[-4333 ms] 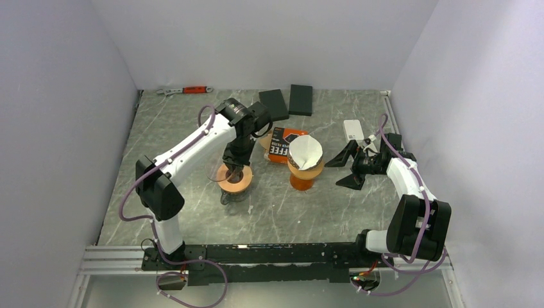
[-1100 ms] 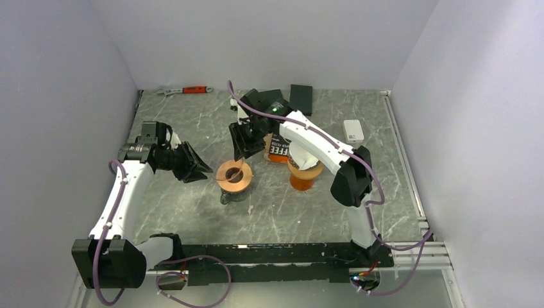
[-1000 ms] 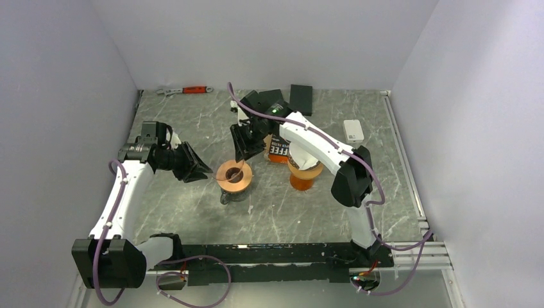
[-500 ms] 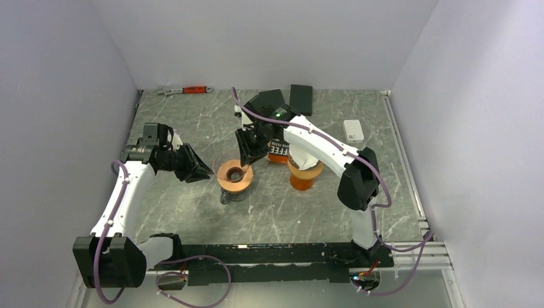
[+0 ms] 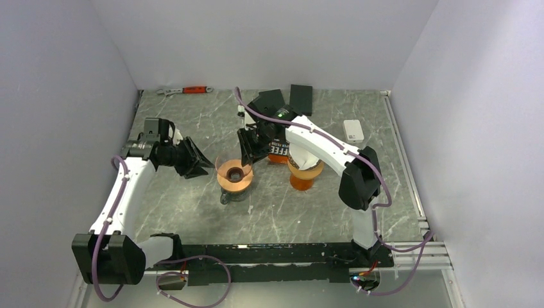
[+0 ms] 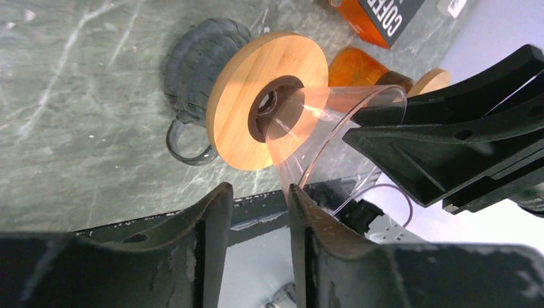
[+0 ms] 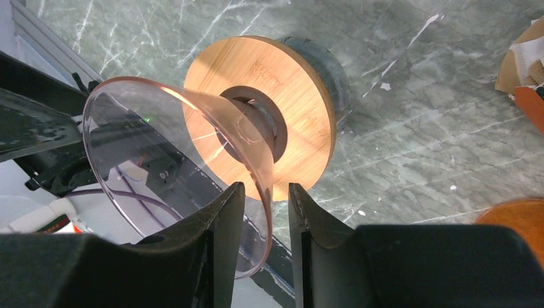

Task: Place the coffee filter in the dripper

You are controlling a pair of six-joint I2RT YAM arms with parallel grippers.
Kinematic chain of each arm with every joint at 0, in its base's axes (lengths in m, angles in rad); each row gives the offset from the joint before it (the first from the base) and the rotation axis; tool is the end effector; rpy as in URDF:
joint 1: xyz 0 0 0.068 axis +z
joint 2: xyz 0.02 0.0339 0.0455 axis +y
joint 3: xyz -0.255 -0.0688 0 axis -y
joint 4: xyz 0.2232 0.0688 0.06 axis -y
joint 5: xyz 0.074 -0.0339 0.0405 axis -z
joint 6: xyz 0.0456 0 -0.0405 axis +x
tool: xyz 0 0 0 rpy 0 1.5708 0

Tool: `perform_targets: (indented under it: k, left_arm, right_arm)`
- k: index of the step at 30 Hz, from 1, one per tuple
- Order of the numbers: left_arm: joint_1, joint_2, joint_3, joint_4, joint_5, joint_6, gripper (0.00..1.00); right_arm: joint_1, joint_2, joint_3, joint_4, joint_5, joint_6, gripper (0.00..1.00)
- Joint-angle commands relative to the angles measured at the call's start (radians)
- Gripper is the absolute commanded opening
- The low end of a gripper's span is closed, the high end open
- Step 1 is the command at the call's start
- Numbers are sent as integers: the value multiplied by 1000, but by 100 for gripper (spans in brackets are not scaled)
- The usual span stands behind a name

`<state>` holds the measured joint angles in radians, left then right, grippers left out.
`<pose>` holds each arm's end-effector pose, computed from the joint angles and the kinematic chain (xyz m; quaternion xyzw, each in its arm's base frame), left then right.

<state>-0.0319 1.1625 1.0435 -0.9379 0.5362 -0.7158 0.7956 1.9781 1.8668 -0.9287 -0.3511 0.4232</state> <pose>0.2023 -0.0298 0.2820 -0.2493 0.9012 -0.3280 0.1346 0.2748 0.3029 0.2817 -0.2209 0.9253 0.2860 0.1153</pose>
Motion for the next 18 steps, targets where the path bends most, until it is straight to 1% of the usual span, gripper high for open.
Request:
perform_targets:
  k: [1, 4, 5, 8, 10, 13, 15, 18]
  left_arm:
    - [-1, -22, 97, -74, -111, 25, 46]
    - [-1, -53, 115, -58, -134, 6, 49]
    - [-1, -65, 110, -33, -127, 0, 49]
    - [-2, -70, 93, 24, -58, -14, 47]
    - [-7, -56, 75, 45, -17, -23, 45]
    - [-44, -45, 59, 77, 5, -33, 43]
    - [-70, -42, 57, 84, -6, -42, 42]
    - [-102, -35, 53, 84, -35, -49, 40]
  right_arm:
    - [-5, -58, 35, 18, -3, 6, 37]
    - [-12, -73, 37, 17, -8, 8, 40]
    - [-16, -79, 36, 18, -12, 10, 42]
    - [-24, -99, 34, 21, -16, 20, 49]
    - [-32, -111, 34, 24, -20, 24, 51]
    - [-42, -120, 34, 24, -34, 27, 49]
    - [-44, -121, 35, 22, -38, 24, 47]
    - [-44, -119, 28, 23, -51, 23, 39]
